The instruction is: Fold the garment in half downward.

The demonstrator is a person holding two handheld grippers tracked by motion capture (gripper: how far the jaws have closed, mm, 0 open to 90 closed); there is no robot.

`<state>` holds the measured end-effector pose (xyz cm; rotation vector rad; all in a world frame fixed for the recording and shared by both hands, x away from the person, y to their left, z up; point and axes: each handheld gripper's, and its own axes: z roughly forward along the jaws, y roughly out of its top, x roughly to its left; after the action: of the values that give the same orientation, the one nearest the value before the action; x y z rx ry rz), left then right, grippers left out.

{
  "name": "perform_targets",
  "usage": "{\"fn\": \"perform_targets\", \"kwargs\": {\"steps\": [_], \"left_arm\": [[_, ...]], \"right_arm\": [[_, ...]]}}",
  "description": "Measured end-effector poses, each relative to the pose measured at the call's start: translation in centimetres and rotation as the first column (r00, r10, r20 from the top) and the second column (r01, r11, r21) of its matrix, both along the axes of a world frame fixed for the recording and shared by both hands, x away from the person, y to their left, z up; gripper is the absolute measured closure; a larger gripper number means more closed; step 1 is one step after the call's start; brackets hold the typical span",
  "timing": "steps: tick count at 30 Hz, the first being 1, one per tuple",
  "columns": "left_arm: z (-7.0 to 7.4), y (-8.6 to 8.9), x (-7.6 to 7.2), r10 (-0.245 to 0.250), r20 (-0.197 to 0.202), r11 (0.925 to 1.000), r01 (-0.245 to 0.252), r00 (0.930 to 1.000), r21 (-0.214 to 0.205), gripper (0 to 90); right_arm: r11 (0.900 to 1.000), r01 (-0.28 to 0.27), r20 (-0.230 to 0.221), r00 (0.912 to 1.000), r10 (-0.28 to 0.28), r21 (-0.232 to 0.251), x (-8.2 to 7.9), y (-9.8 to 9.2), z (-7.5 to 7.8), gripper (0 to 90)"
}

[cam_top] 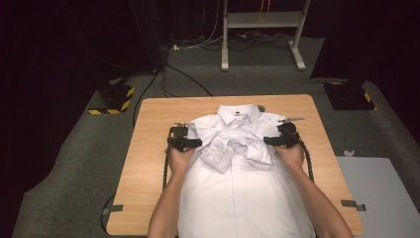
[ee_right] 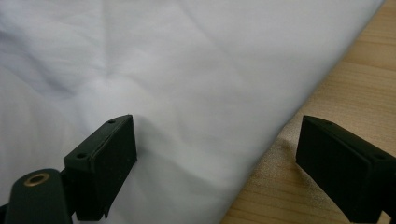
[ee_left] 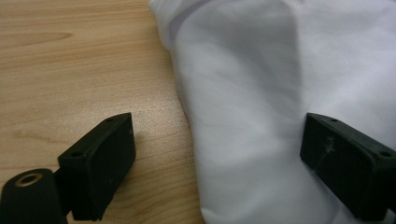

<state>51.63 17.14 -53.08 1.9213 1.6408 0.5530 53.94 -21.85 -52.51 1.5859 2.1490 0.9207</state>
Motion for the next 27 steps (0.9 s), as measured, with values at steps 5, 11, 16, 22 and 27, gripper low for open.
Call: {"fn": "perform_targets", "kwargs": {"steps": [5, 11, 16, 22, 27], "left_arm": [[0.0, -0.5, 0.3, -0.023, -0.012, 0.9987, 0.023, 0.9997, 0.046, 9.6], [0.2, -0.9, 0.2, -0.061, 0.013, 0.9974, 0.061, 0.998, 0.04, 22.6], [0.5, -1.5, 0.0, -0.134, 0.017, 0.9904, 0.133, 0.9909, 0.038, 45.6], [0.8, -2.3, -0.1, -0.204, 0.006, 0.9783, 0.204, 0.9789, 0.038, 76.6], [1.0, -2.6, -0.1, -0.209, -0.013, 0.9764, 0.209, 0.9779, 0.053, 85.0]], "right_arm": [[0.9991, -0.006, 0.005, 1.0, 0.006, -0.042, 0.3, 0.4, -0.4, 13.6], [0.9919, -0.045, 0.023, 0.9986, 0.048, -0.119, 0.0, 1.3, -0.3, 26.8], [0.9866, -0.109, 0.034, 0.9929, 0.114, -0.121, -0.2, 1.7, -0.1, 49.9], [0.9767, -0.174, 0.014, 0.9841, 0.177, -0.126, -0.4, 2.3, 0.2, 73.7], [0.9623, -0.213, 0.024, 0.9751, 0.221, -0.168, -0.7, 3.0, 0.3, 85.0]]}}
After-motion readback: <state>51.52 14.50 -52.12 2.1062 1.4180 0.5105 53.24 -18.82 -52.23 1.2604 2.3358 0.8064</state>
